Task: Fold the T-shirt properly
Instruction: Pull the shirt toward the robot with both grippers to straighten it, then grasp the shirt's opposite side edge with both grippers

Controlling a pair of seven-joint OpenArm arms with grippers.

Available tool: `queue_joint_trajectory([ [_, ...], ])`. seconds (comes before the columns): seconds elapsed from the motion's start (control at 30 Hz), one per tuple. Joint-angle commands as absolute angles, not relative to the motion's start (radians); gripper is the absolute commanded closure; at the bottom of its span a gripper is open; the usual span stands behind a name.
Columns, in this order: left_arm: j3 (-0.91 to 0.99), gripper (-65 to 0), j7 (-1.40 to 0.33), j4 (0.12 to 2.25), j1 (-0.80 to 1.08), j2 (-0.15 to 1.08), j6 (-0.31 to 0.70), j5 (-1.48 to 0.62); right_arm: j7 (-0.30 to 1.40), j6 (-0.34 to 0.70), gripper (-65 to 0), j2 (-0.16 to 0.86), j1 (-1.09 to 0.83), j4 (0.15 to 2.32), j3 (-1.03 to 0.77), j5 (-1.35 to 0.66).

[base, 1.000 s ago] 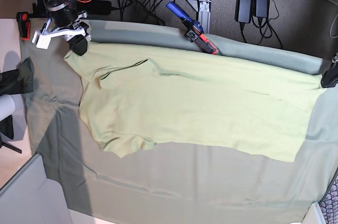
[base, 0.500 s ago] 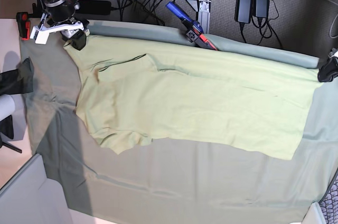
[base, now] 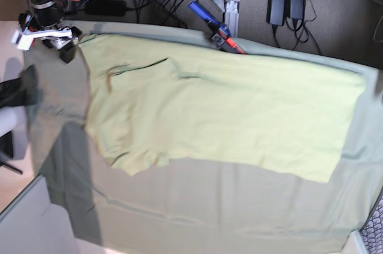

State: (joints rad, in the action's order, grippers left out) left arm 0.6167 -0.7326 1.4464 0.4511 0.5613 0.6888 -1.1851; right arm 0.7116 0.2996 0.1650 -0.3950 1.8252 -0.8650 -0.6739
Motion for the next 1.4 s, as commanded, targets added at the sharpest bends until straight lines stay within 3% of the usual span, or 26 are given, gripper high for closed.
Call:
queue_joint_trajectory([
  [0.0,0.625,-41.5,-0.714,1.46,0.448,0.584,0.698,-1.215,0.688,0.319,-43.7,0.201,-0.387,1.844,-0.877,-0.695],
  [0.33,0.605,-42.1,-0.709,1.461,0.396,0.59,0.698,-1.2,0.64,0.32,-43.7,0.312,-0.108,1.765,-0.826,-0.657],
  [0.77,0.462,-42.1,-0.655,1.467,0.348,0.604,0.698,-1.098,0.476,0.32,-43.7,0.335,0.44,0.999,-0.352,-0.419],
  [0.9,0.462,-42.1,-0.654,1.467,0.302,0.604,0.698,-1.074,0.451,0.329,-43.7,0.329,0.49,0.849,-0.254,-0.396],
  [1.0,0.462,-42.1,-0.654,1.467,0.282,0.604,0.698,-1.069,0.453,0.386,-43.7,0.327,0.485,0.844,-0.187,-0.396],
  [1.37,0.4,-42.1,-0.565,1.465,0.182,0.604,0.698,-0.886,0.458,0.389,-43.6,0.313,0.487,0.87,-0.115,-0.396],
])
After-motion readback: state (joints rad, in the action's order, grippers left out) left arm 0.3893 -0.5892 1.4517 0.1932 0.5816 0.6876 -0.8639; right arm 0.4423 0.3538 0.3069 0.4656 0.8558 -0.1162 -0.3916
